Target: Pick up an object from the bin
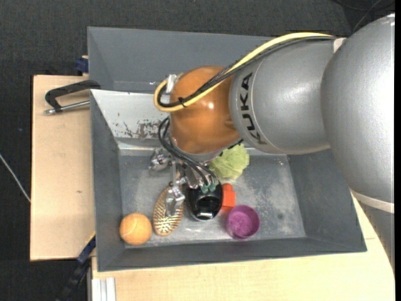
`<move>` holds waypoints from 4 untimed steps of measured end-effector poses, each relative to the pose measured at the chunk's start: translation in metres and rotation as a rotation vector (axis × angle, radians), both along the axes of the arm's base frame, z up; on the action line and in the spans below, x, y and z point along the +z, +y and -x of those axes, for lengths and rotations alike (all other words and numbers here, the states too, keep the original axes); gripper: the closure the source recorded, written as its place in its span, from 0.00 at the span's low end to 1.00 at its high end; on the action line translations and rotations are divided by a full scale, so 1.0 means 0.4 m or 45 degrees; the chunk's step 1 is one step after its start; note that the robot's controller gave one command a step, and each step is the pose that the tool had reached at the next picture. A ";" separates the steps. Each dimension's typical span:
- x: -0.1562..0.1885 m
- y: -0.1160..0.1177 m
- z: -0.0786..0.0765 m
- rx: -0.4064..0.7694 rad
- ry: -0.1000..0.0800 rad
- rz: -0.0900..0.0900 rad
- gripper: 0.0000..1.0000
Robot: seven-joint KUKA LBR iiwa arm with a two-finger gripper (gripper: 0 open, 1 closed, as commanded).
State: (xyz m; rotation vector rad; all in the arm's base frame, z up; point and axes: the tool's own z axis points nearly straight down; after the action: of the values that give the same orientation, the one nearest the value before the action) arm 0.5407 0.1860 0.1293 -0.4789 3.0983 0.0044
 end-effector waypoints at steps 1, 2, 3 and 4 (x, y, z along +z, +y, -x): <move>-0.012 -0.082 0.065 0.156 0.019 0.007 0.00; 0.066 -0.102 0.073 0.217 -0.001 0.003 0.00; -0.109 -0.108 0.055 0.504 -0.010 0.002 0.00; -0.125 -0.099 0.012 0.917 -0.040 -0.008 1.00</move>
Offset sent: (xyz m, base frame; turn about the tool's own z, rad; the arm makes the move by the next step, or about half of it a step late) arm -0.0226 -0.0414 0.0068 -0.3808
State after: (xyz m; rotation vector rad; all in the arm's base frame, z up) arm 0.5360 0.1463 0.0794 -1.5259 2.7046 0.0101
